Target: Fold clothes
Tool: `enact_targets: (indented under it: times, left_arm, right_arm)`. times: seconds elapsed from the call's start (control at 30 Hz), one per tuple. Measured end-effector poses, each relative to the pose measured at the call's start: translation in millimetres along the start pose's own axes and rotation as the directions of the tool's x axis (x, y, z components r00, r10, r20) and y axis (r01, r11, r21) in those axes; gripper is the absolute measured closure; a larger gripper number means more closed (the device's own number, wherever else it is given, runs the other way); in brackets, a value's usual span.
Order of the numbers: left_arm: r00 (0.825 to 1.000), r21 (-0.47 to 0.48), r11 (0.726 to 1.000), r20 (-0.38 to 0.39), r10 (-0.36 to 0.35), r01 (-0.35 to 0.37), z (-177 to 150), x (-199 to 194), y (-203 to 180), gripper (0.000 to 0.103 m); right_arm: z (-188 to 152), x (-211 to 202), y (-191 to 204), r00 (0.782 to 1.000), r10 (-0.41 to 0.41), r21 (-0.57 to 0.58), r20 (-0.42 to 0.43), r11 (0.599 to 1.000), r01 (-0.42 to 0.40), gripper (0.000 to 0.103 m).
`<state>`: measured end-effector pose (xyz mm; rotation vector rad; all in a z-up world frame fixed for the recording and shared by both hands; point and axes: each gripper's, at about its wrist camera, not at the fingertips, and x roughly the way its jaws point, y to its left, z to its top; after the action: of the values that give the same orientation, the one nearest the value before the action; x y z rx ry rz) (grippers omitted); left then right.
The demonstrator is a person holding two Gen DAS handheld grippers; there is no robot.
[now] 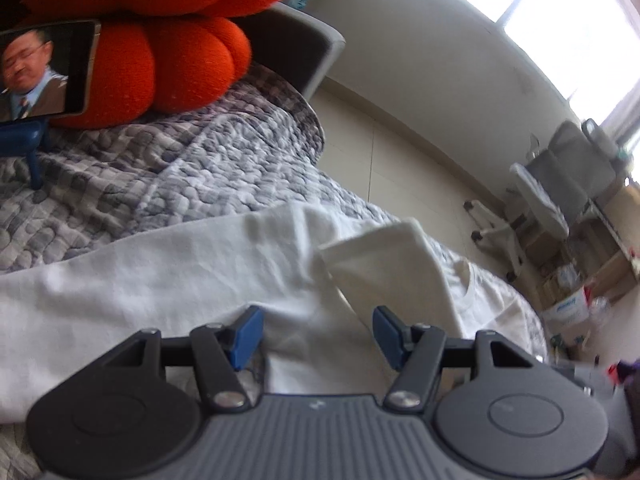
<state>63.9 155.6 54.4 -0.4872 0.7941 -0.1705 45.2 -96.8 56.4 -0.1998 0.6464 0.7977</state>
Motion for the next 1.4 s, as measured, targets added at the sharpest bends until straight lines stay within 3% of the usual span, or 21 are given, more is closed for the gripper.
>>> enact_targets:
  times: [0.27,0.43,0.57,0.6,0.87,0.93,0.97,1.0,1.13,1.27,1.4]
  left_arm:
    - [0.999,-0.115,0.993,0.029,-0.020,0.023,9,-12,23,0.040]
    - [1.000,-0.132,0.991,0.027,-0.016,0.019,8,-12,24,0.040]
    - [0.999,-0.124,0.992,0.025,-0.024,0.026,6,-11,19,0.040]
    - [0.999,-0.121,0.992,0.022,-0.023,0.026,5,-10,18,0.040]
    - [1.000,-0.094,0.995,0.012,-0.026,0.027,3,-6,14,0.040]
    - [1.000,-0.093,0.995,0.009,-0.028,0.028,2,-5,14,0.040]
    - [1.000,-0.092,0.995,0.008,-0.027,0.028,2,-4,15,0.040]
    - [1.000,-0.091,0.995,0.007,-0.027,0.027,2,-4,15,0.040]
    - [0.999,-0.116,0.993,0.019,-0.030,0.032,4,-8,22,0.040]
    - [0.999,-0.173,0.984,0.031,-0.040,0.045,8,-13,34,0.040]
    - [0.999,-0.159,0.986,0.020,-0.050,0.052,7,-13,31,0.040]
  right_arm:
    - [-24,-7,46,0.987,0.037,-0.293,-0.158,0.953,-0.083,0.084]
    - [-15,-8,42,0.996,-0.079,-0.261,-0.042,0.963,0.065,0.083]
    - [-3,8,48,0.989,-0.145,-0.254,0.038,0.956,0.149,0.070]
    - [-1,13,52,0.987,-0.153,-0.261,0.049,0.952,0.160,0.066]
    - [5,55,68,0.966,-0.251,-0.307,0.057,0.917,0.256,0.066]
    - [6,60,67,0.963,-0.263,-0.301,0.058,0.915,0.268,0.072]
    - [6,61,66,0.963,-0.264,-0.295,0.056,0.917,0.269,0.088]
    - [7,61,66,0.964,-0.262,-0.293,0.053,0.919,0.265,0.100]
    - [12,43,72,0.972,-0.221,-0.288,0.084,0.928,0.237,0.100]
    - [16,9,76,0.986,-0.117,-0.286,0.117,0.947,0.146,0.100]
    - [-1,-4,86,0.999,-0.025,-0.368,0.022,0.929,0.032,0.099]
